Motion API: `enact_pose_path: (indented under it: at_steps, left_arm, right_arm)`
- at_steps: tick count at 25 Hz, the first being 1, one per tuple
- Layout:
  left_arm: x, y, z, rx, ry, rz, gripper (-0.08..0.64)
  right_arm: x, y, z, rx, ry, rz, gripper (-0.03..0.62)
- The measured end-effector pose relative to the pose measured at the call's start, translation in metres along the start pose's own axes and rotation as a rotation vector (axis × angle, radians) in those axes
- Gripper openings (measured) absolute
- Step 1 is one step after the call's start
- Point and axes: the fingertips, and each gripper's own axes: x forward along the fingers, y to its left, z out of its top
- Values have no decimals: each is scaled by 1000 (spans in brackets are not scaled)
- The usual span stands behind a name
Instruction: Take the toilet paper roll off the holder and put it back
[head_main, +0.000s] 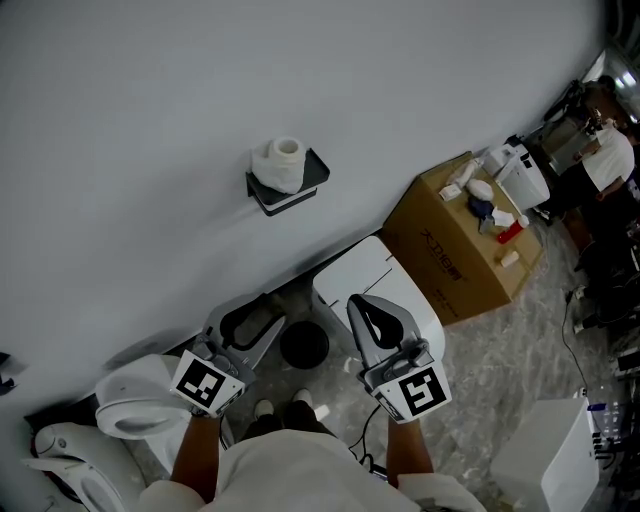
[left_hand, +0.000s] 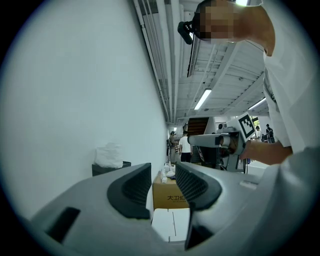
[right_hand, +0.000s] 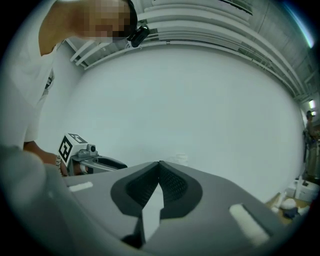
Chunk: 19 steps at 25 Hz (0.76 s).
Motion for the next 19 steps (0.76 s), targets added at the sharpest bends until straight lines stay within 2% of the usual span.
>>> enact_pose_path:
  at_steps: [3, 14, 19]
  left_arm:
    - [2, -1, -1, -2, 1, -1, 141]
    - [1, -8, -1, 0, 2, -2, 138]
    - [-1, -11, -3, -2, 7, 0, 137]
  right_arm:
    - [2, 3, -3, -14, 16, 19, 12]
    - [-8, -7, -5, -6, 29, -13, 12]
    - [-8, -5, -8, -3, 36, -3, 12]
